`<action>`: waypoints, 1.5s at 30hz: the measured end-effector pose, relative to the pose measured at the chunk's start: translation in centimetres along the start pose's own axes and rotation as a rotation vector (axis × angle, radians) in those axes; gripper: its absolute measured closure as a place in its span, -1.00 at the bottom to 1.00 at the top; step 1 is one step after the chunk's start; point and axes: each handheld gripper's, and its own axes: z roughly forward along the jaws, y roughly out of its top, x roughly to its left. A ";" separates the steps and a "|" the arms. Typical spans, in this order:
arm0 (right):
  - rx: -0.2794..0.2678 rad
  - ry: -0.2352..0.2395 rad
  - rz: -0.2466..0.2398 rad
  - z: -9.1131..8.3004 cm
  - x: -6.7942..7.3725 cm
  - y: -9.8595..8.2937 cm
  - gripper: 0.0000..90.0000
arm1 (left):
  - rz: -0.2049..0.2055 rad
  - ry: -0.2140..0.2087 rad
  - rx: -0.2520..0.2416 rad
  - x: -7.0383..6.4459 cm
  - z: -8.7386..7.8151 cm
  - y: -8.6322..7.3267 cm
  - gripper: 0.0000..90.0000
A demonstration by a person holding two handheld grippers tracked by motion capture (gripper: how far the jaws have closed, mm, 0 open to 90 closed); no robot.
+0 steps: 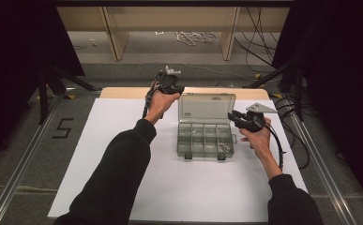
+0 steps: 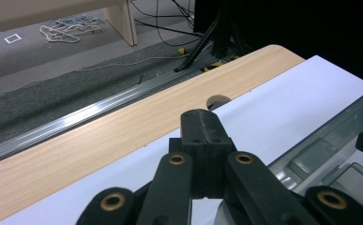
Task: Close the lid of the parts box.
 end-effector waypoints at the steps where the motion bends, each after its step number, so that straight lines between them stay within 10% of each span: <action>1: 0.011 -0.002 -0.006 -0.2 0.1 0.1 0.42 | 0.008 -0.012 0.010 0.1 -0.1 0.0 1.00; 8: -0.001 -0.028 0.073 -1.8 0.8 0.7 0.00 | -0.001 -0.042 -0.013 -0.6 -0.8 -0.4 1.00; 19: 0.016 -0.063 -0.007 -5.0 3.6 2.5 -0.30 | 0.020 -0.102 -0.035 -2.1 -2.0 -1.5 0.99; 45: 0.000 -0.053 -0.030 -10.3 7.4 2.1 -0.43 | 0.059 -0.181 -0.083 -4.9 -4.8 -4.9 0.99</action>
